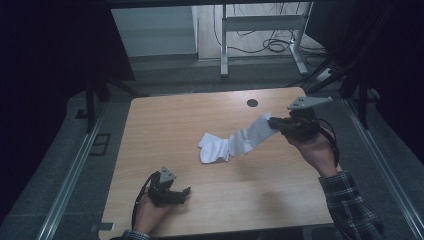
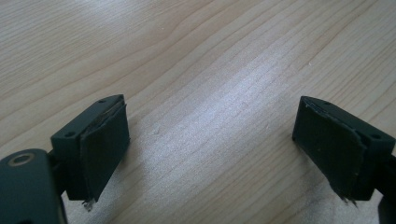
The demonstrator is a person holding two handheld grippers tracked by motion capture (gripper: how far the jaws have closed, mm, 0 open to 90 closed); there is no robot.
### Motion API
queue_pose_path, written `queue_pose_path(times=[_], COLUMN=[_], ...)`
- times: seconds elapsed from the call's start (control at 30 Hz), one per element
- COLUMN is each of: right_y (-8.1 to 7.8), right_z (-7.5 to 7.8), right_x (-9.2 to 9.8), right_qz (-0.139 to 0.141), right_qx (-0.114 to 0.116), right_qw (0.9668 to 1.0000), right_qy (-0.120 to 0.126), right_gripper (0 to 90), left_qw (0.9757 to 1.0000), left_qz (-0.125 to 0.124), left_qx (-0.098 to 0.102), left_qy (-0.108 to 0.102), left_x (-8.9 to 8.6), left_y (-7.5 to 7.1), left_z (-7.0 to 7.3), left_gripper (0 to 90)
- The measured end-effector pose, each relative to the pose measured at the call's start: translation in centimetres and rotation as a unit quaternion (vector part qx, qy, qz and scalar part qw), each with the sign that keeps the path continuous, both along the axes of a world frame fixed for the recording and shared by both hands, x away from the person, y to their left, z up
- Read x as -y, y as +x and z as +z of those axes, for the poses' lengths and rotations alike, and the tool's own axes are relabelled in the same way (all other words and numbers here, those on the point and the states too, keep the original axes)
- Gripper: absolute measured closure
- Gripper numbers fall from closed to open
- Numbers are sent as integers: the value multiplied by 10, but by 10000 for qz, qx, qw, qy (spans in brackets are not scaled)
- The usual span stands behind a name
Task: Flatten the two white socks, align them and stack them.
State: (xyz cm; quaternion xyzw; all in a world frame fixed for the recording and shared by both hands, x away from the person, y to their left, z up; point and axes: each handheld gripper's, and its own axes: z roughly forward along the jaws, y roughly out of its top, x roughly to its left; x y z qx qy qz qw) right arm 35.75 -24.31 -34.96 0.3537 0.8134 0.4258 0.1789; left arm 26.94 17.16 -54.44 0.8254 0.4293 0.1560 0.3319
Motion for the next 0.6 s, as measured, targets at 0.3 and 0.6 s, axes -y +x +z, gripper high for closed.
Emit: queue_pose_path(times=[0.3,0.6], right_y=[4,-3], right_z=[-56,-104], right_x=[46,83], right_qz=[-530,-972], right_qx=[-474,-810], right_qw=[9974,9918], right_qy=[-114,-184], right_gripper=[829,825], left_qw=[10000,10000], left_qz=[9,-34], left_qx=[-28,-26], left_qy=[-3,-21], left_x=[0,0], left_y=[0,1], left_z=[0,0], left_gripper=[109,110])
